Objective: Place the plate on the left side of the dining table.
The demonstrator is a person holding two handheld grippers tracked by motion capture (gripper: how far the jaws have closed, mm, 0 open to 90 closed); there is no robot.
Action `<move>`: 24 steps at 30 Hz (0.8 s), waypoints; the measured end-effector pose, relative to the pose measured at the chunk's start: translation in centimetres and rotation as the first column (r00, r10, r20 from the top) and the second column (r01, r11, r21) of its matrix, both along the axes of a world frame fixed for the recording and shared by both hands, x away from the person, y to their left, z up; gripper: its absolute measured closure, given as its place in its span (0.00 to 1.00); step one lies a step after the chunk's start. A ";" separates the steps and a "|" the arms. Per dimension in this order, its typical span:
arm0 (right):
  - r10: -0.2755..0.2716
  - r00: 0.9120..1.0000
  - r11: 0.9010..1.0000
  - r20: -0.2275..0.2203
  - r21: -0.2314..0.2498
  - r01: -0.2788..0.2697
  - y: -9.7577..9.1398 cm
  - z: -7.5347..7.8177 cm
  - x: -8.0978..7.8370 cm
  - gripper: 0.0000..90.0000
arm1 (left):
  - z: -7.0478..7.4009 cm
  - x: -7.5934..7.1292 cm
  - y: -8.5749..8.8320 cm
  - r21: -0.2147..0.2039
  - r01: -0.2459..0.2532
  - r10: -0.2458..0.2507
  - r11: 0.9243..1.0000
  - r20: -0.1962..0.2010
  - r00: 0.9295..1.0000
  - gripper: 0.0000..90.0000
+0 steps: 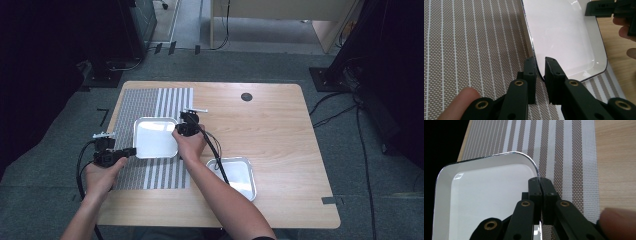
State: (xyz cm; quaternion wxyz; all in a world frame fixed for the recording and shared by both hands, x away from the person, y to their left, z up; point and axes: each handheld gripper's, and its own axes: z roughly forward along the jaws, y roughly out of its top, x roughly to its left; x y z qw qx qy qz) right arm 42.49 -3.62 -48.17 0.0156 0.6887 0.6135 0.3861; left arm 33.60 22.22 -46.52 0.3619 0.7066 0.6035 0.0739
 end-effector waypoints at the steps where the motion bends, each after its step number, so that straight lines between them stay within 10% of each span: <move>1: 0.000 1.000 1.000 -0.010 0.004 0.000 0.1 -0.2 0.2 0.99 | -0.2 0.3 0.1 0.005 -0.001 0.001 1.000 -0.007 1.000 0.90; 24: -0.062 0.997 0.998 -0.033 0.005 0.063 2.5 -2.3 3.6 0.99 | -2.2 5.5 1.8 -0.001 -0.096 0.095 0.995 -0.086 0.992 0.92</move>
